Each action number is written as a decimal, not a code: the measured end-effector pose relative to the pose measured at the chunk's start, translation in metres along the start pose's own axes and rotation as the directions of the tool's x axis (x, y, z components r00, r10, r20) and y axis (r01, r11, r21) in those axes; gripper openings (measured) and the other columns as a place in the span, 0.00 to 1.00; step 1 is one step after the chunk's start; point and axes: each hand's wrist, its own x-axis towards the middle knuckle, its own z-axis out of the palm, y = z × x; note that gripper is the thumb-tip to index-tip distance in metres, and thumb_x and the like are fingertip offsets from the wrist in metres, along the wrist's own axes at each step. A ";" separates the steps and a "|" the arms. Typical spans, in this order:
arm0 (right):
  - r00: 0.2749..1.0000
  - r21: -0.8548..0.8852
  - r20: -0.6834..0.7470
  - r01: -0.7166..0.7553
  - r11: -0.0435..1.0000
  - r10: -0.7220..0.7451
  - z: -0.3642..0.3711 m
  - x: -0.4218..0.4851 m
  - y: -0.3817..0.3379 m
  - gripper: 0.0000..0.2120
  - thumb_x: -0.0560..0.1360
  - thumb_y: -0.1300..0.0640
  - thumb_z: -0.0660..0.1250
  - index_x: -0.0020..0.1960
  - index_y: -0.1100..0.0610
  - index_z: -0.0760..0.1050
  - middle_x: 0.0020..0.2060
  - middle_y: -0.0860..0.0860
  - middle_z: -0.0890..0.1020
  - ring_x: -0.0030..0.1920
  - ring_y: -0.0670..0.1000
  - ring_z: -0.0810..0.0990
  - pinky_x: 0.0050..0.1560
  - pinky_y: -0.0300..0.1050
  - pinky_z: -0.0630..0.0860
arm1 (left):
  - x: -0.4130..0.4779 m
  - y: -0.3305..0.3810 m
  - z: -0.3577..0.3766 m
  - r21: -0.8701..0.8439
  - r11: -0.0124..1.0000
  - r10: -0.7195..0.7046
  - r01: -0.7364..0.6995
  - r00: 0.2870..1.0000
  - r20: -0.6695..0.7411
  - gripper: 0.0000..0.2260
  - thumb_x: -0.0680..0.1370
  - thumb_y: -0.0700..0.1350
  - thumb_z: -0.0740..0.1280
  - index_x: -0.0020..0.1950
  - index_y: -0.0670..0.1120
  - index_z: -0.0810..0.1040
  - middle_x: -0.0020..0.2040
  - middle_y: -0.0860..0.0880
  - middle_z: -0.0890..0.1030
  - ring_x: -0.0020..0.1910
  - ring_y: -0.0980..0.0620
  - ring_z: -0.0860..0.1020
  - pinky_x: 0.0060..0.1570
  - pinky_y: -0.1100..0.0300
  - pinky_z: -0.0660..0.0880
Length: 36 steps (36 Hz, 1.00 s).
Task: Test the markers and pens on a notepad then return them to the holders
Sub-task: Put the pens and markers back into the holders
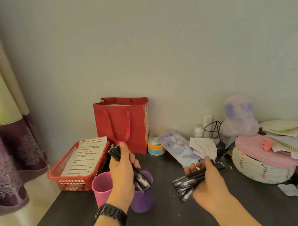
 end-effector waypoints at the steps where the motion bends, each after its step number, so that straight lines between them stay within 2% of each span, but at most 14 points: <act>1: 1.000 -0.001 0.016 -0.013 1.000 0.013 0.010 0.005 0.009 0.19 0.82 0.47 0.63 0.38 0.57 0.72 0.30 0.53 0.79 0.38 0.54 0.80 0.46 0.51 0.78 | 0.010 0.001 -0.005 -0.059 0.998 -0.031 0.030 0.999 -0.013 0.14 0.81 0.53 0.64 0.39 0.47 0.71 0.28 0.51 0.70 0.25 0.54 0.70 0.29 0.58 0.71; 4: 0.999 -0.037 0.050 -0.017 0.999 0.018 0.038 0.021 0.032 0.17 0.84 0.51 0.60 0.40 0.58 0.72 0.34 0.55 0.81 0.42 0.56 0.82 0.51 0.52 0.78 | 0.031 -0.001 -0.016 -0.153 0.983 -0.106 0.103 0.994 -0.017 0.13 0.82 0.54 0.62 0.44 0.47 0.74 0.32 0.49 0.78 0.31 0.51 0.79 0.36 0.56 0.77; 7: 0.997 -0.072 0.078 -0.003 0.997 0.009 0.061 0.033 0.052 0.13 0.84 0.54 0.61 0.43 0.58 0.73 0.37 0.55 0.81 0.44 0.55 0.83 0.49 0.51 0.78 | 0.044 -0.011 -0.021 -0.117 0.983 -0.142 0.142 0.990 0.013 0.13 0.82 0.55 0.61 0.47 0.47 0.75 0.39 0.46 0.84 0.39 0.48 0.84 0.42 0.54 0.76; 9: 0.996 -0.093 0.083 0.017 0.996 -0.009 0.071 0.041 0.065 0.12 0.84 0.56 0.62 0.43 0.59 0.75 0.36 0.54 0.81 0.44 0.54 0.83 0.51 0.50 0.77 | 0.049 -0.019 -0.022 -0.077 0.985 -0.150 0.152 0.988 0.029 0.13 0.82 0.54 0.61 0.48 0.46 0.76 0.43 0.44 0.86 0.42 0.47 0.85 0.46 0.52 0.77; 12: 0.997 -0.130 0.061 0.064 0.989 -0.056 0.074 0.051 0.081 0.11 0.83 0.58 0.62 0.43 0.59 0.76 0.35 0.54 0.81 0.41 0.54 0.83 0.47 0.49 0.77 | 0.053 -0.033 -0.025 0.063 0.988 -0.146 0.144 0.988 0.043 0.15 0.82 0.56 0.61 0.51 0.44 0.76 0.47 0.44 0.86 0.47 0.47 0.85 0.51 0.50 0.78; 15: 0.995 -0.156 0.026 0.095 0.983 -0.092 0.068 0.060 0.093 0.10 0.83 0.60 0.63 0.44 0.60 0.77 0.34 0.54 0.81 0.39 0.53 0.82 0.44 0.48 0.77 | 0.055 -0.045 -0.029 0.191 0.975 -0.127 0.112 0.990 0.069 0.16 0.81 0.57 0.61 0.52 0.44 0.78 0.45 0.46 0.86 0.45 0.48 0.85 0.49 0.50 0.79; 19: 0.993 -0.164 -0.014 0.113 0.980 -0.117 0.061 0.069 0.101 0.09 0.83 0.59 0.63 0.45 0.60 0.76 0.34 0.53 0.80 0.38 0.53 0.81 0.43 0.48 0.77 | 0.056 -0.050 -0.035 0.255 0.961 -0.124 0.105 0.990 0.060 0.15 0.81 0.56 0.62 0.51 0.45 0.78 0.42 0.46 0.86 0.41 0.48 0.85 0.38 0.60 0.79; 22: 0.990 -0.202 -0.034 0.126 0.971 -0.136 0.059 0.075 0.105 0.09 0.82 0.59 0.64 0.44 0.60 0.77 0.31 0.52 0.77 0.34 0.52 0.79 0.40 0.48 0.77 | 0.056 -0.054 -0.038 0.295 0.950 -0.119 0.099 0.992 0.052 0.14 0.82 0.55 0.61 0.52 0.45 0.78 0.41 0.46 0.86 0.40 0.48 0.85 0.38 0.59 0.79; 25: 0.984 -0.274 -0.037 0.160 0.948 -0.177 0.059 0.079 0.109 0.06 0.79 0.59 0.67 0.45 0.60 0.78 0.30 0.51 0.77 0.31 0.50 0.78 0.37 0.46 0.77 | 0.053 -0.060 -0.039 0.343 0.935 -0.111 0.084 0.992 0.059 0.13 0.82 0.54 0.62 0.51 0.46 0.79 0.40 0.48 0.86 0.40 0.52 0.85 0.37 0.63 0.77; 29: 0.953 -0.410 0.083 0.299 0.862 -0.291 0.058 0.079 0.118 0.05 0.76 0.55 0.72 0.44 0.56 0.80 0.31 0.50 0.79 0.31 0.46 0.80 0.39 0.46 0.77 | 0.051 -0.067 -0.040 0.357 0.933 -0.078 0.034 0.991 0.108 0.10 0.80 0.54 0.66 0.48 0.50 0.82 0.41 0.50 0.86 0.43 0.55 0.84 0.44 0.61 0.75; 31: 0.923 -0.487 0.164 0.382 0.786 -0.348 0.058 0.077 0.123 0.11 0.76 0.47 0.71 0.43 0.54 0.79 0.33 0.50 0.82 0.35 0.48 0.83 0.42 0.46 0.77 | 0.049 -0.068 -0.039 0.311 0.950 -0.062 -0.001 0.979 0.194 0.06 0.79 0.53 0.67 0.47 0.54 0.82 0.44 0.49 0.86 0.46 0.53 0.84 0.46 0.59 0.76; 33: 0.887 -0.556 0.224 0.456 0.695 -0.403 0.058 0.075 0.126 0.17 0.77 0.38 0.66 0.42 0.51 0.79 0.37 0.49 0.84 0.40 0.49 0.84 0.44 0.45 0.77 | 0.047 -0.068 -0.039 0.260 0.965 -0.031 -0.031 0.972 0.231 0.07 0.76 0.58 0.67 0.48 0.57 0.81 0.47 0.48 0.86 0.48 0.52 0.84 0.45 0.61 0.79; 34: 0.870 -0.580 0.250 0.487 0.653 -0.426 0.057 0.075 0.127 0.18 0.78 0.37 0.63 0.41 0.49 0.79 0.38 0.49 0.84 0.42 0.48 0.84 0.45 0.45 0.77 | 0.047 -0.069 -0.040 0.256 0.965 -0.008 -0.050 0.975 0.221 0.09 0.75 0.60 0.66 0.49 0.58 0.81 0.48 0.49 0.86 0.48 0.52 0.84 0.43 0.63 0.79; 36: 0.839 -0.657 0.294 0.526 0.540 -0.458 0.053 0.077 0.129 0.17 0.82 0.42 0.60 0.39 0.49 0.78 0.38 0.48 0.83 0.42 0.48 0.83 0.45 0.46 0.77 | 0.048 -0.073 -0.041 0.287 0.953 0.043 -0.096 0.981 0.187 0.10 0.75 0.62 0.64 0.50 0.60 0.80 0.48 0.50 0.85 0.48 0.54 0.84 0.43 0.65 0.79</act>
